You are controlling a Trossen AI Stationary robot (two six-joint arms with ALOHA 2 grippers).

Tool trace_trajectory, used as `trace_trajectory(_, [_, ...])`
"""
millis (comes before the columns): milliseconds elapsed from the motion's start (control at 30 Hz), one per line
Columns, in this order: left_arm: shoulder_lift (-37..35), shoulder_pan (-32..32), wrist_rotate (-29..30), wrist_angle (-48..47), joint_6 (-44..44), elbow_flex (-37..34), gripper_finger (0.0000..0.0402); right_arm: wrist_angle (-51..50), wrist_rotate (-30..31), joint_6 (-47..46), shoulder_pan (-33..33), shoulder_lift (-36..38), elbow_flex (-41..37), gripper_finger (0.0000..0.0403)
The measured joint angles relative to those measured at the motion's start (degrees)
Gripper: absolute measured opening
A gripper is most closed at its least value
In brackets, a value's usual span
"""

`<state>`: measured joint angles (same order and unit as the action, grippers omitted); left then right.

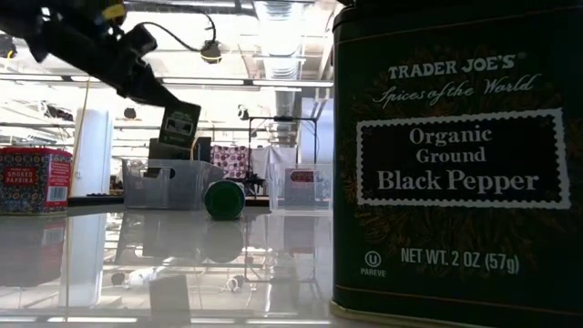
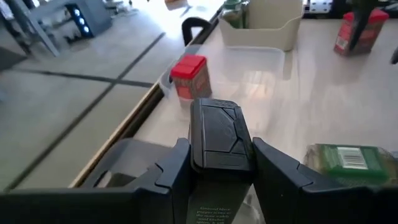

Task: Sort spices by type
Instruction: Put the black seasoning can into the black bin

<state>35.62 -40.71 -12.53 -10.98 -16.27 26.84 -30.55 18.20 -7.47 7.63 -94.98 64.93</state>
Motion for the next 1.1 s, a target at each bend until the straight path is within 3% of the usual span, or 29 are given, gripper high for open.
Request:
trace_trajectory(167, [3.7,-8.5,-11.4,4.3,-0.8,-0.9,0.0132,0.0,0.0,0.5,-0.4,0.0,0.0,0.0299])
trace_trajectory(400, [12.1,-16.7,-22.5,4.2,-4.3,-1.0,0.0131,0.0,0.0,1.5,-1.0,0.0,0.0,0.0299])
trace_trajectory(667, [23.7,-19.4,-29.1,4.7,-6.6,-1.0,0.0131,0.0,0.0,2.0,-1.0,0.0,0.0,0.0299])
trace_trajectory(1100, [28.7,-24.1,-31.4,5.7,-14.1,-1.0,0.0132,0.0,0.0,2.1,-1.0,0.0,0.0,0.0299])
